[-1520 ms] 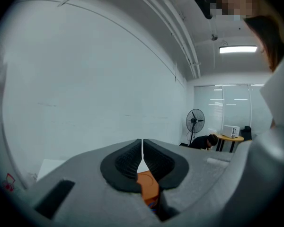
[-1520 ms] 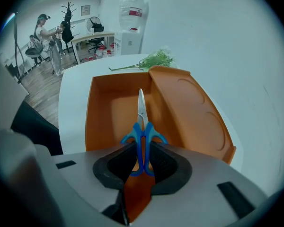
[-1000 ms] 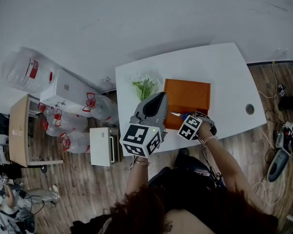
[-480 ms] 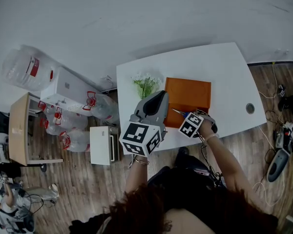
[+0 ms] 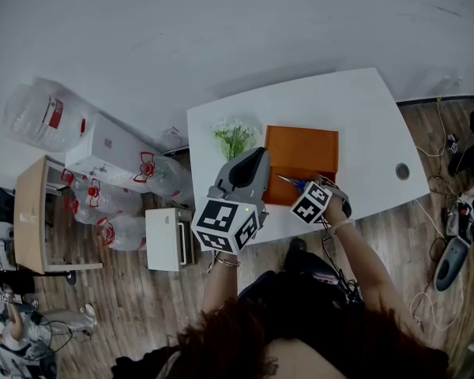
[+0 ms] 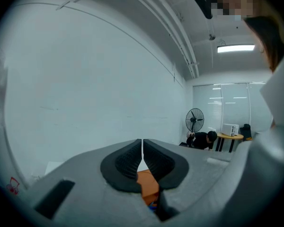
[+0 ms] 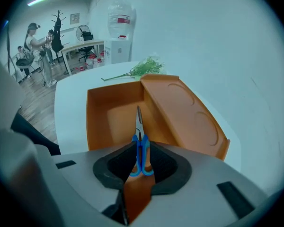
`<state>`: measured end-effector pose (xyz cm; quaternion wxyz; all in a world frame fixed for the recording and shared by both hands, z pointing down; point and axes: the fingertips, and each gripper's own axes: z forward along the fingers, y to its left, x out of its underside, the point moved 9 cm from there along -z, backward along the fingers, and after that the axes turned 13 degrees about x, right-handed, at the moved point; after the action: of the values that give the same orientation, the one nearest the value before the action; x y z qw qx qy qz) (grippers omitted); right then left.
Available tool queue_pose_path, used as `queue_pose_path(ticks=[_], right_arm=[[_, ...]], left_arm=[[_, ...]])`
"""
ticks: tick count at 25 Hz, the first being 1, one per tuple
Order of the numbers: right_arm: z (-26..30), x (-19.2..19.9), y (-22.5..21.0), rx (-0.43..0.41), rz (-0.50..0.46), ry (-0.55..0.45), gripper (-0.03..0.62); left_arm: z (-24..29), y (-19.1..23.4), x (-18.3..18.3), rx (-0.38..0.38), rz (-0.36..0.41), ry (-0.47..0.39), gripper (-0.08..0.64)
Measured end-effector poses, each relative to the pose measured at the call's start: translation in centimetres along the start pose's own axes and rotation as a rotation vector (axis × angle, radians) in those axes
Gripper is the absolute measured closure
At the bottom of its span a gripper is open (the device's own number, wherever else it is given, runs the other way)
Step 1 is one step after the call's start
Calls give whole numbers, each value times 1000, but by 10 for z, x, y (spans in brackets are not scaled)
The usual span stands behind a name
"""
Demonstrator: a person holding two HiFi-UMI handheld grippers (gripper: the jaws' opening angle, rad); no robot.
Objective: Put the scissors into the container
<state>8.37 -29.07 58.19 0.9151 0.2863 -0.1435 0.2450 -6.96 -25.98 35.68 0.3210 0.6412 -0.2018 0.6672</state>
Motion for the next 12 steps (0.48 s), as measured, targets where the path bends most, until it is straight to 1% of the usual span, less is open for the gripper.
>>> queue_pose_path(ticks=[7, 12], right_arm=[[-23, -6, -3, 47, 106, -62, 522], [-42, -7, -7, 104, 197, -102, 535]], left_arm=[[-9, -8, -3, 18, 15, -10, 537], [-18, -14, -5, 35, 20, -22, 537]])
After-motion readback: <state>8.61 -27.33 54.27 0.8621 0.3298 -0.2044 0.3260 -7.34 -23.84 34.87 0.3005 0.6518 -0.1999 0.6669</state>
